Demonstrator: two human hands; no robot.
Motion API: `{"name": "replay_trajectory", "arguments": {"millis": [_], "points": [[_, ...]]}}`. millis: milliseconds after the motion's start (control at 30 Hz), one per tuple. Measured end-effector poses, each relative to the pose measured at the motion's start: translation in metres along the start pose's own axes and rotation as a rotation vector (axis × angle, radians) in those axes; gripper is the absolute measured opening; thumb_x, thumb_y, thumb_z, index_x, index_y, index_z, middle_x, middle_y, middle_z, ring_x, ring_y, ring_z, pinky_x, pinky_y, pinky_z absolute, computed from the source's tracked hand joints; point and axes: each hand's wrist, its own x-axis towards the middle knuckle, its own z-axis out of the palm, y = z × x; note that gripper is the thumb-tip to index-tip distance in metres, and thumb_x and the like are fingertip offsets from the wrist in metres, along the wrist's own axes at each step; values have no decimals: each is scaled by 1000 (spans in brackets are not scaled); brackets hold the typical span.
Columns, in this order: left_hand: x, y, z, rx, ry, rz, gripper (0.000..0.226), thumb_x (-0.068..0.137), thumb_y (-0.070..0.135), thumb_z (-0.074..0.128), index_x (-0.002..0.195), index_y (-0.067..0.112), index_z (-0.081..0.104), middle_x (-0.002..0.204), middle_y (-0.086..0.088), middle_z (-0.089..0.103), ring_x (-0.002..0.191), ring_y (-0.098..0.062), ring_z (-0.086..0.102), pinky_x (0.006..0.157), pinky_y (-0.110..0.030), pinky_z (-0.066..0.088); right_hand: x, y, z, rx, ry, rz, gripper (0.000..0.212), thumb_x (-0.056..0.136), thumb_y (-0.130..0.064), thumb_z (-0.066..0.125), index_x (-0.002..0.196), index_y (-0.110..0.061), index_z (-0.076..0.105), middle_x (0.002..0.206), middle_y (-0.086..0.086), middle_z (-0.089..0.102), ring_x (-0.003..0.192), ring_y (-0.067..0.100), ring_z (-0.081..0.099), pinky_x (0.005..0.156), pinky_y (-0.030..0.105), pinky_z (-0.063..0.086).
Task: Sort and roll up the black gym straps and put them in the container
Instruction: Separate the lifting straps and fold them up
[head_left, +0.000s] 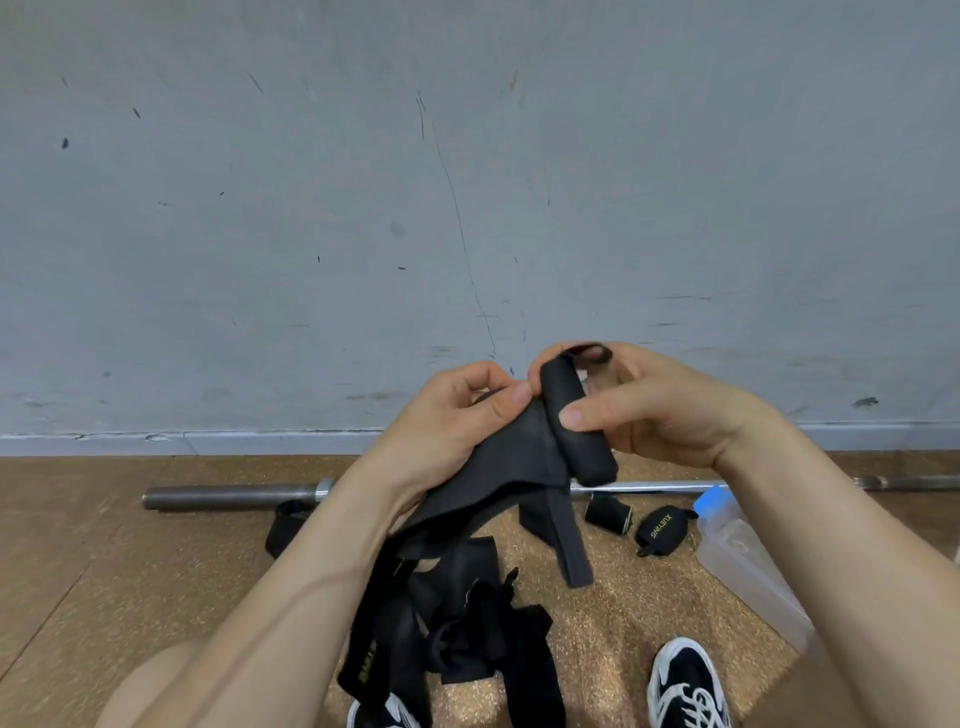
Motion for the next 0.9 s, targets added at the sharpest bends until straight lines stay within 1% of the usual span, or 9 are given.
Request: {"name": "replay_trajectory", "arguments": {"millis": [100, 200, 367, 533, 600, 667, 767, 833, 900], "points": [[1, -1, 5, 168, 138, 76, 35, 76, 44, 64, 76, 12, 50, 57, 11, 54, 51, -4, 48, 47, -17, 37, 1, -2, 0, 7, 235, 21, 50, 72, -11, 80, 114, -19, 54, 84, 17, 70, 66, 24, 65, 59, 30, 51], [5, -9, 8, 276, 320, 93, 37, 84, 45, 68, 74, 14, 49, 55, 14, 52, 53, -4, 50, 51, -22, 39, 9, 0, 9, -34, 441, -4, 28, 83, -12, 75, 106, -15, 60, 77, 10, 70, 65, 17, 65, 61, 25, 51], [6, -18, 7, 346, 373, 61, 22, 90, 45, 66, 99, 26, 61, 90, 5, 74, 79, -11, 71, 70, -37, 59, 18, 9, 25, -198, 650, -59, 5, 94, -17, 67, 96, -14, 69, 79, 16, 72, 69, 19, 67, 63, 29, 54], [4, -14, 10, 44, 255, -1, 37, 85, 33, 71, 117, 24, 55, 91, -6, 75, 81, -20, 74, 65, -31, 58, 19, 11, 23, -242, 596, -90, 10, 95, -18, 66, 96, -11, 73, 85, 14, 73, 74, 20, 69, 69, 31, 56], [5, -14, 12, -21, 250, 46, 42, 77, 36, 73, 114, 20, 59, 96, -7, 75, 87, -22, 73, 72, -34, 60, 20, 11, 24, -205, 511, -96, 15, 96, -17, 62, 99, -5, 72, 90, 8, 75, 77, 19, 69, 68, 27, 56], [7, -13, 16, -15, 309, 117, 41, 75, 40, 73, 108, 17, 65, 102, -6, 74, 97, -22, 72, 79, -34, 59, 23, 13, 27, -278, 521, -154, 17, 99, -19, 58, 98, -14, 75, 94, -1, 74, 84, 7, 68, 74, 23, 52], [8, -10, 24, 25, 415, 212, 36, 80, 37, 72, 107, 15, 65, 102, -4, 73, 98, -15, 70, 83, -30, 58, 27, 21, 32, -793, 756, -354, 21, 100, -29, 55, 99, -46, 66, 100, -4, 52, 95, -1, 51, 79, 13, 40], [10, -9, 25, 63, 512, 252, 23, 87, 30, 73, 103, 16, 64, 98, -3, 72, 94, -15, 69, 86, -35, 57, 25, 21, 36, -843, 935, -476, 13, 95, -36, 60, 107, -36, 62, 106, -4, 44, 92, 4, 51, 75, 15, 40], [14, -10, 20, 71, 646, 243, 16, 90, 30, 71, 100, 21, 63, 96, -1, 71, 94, -15, 68, 90, -41, 56, 20, 15, 33, -763, 1053, -502, 26, 89, -47, 63, 98, -24, 55, 99, -6, 51, 82, 6, 53, 68, 19, 40]]}}
